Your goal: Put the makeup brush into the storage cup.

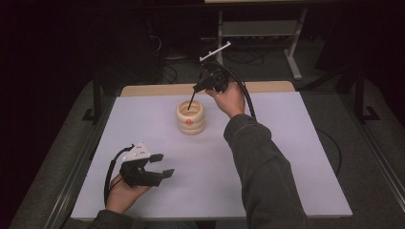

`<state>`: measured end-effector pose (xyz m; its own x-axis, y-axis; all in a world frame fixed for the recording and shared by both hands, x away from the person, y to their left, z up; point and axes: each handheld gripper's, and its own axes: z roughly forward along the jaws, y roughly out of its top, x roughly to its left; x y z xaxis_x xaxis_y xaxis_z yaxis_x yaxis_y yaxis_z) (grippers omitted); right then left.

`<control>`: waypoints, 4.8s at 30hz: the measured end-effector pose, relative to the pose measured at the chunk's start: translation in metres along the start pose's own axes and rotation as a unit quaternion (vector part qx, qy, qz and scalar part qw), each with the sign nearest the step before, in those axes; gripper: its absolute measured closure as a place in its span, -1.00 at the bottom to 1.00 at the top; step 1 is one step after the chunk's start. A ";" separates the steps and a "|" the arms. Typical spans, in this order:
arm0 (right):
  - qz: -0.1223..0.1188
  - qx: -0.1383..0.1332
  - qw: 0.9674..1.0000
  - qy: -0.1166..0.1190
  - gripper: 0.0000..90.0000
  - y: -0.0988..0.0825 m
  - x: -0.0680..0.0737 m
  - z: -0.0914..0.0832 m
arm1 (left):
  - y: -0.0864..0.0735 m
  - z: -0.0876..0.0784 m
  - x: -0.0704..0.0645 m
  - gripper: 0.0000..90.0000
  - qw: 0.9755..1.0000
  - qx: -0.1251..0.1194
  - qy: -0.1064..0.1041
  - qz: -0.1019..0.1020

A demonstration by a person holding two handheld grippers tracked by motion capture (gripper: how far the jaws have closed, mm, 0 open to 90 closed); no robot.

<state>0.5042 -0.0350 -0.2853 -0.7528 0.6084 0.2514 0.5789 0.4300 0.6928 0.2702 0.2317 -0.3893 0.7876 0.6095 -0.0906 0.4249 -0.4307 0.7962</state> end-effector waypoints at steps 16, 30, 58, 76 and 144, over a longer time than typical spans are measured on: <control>-0.004 0.001 1.000 0.000 0.88 -0.006 -0.002 0.008 | 0.000 0.000 0.000 -0.33 1.000 0.001 0.001 0.001; 0.003 0.006 1.000 -0.001 0.87 -0.013 -0.004 0.015 | 0.000 0.001 0.000 -0.34 1.000 0.000 0.001 0.002; 0.019 0.011 1.000 -0.015 0.22 -0.033 -0.009 0.030 | -0.001 0.002 0.001 -0.34 1.000 0.002 0.000 -0.003; 0.013 -0.031 0.999 -0.007 -0.17 -0.051 -0.012 -0.005 | 0.000 0.004 0.001 -0.35 1.000 0.004 0.004 -0.002; 0.014 -0.091 0.996 -0.014 -0.43 -0.156 -0.020 -0.092 | -0.001 0.005 0.002 -0.43 1.000 0.002 0.029 -0.004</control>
<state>0.4006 -0.1756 -0.3363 -0.7274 0.6371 0.2550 0.5310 0.2872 0.7972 0.2734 0.2300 -0.3926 0.7566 0.6509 -0.0623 0.4339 -0.4285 0.7926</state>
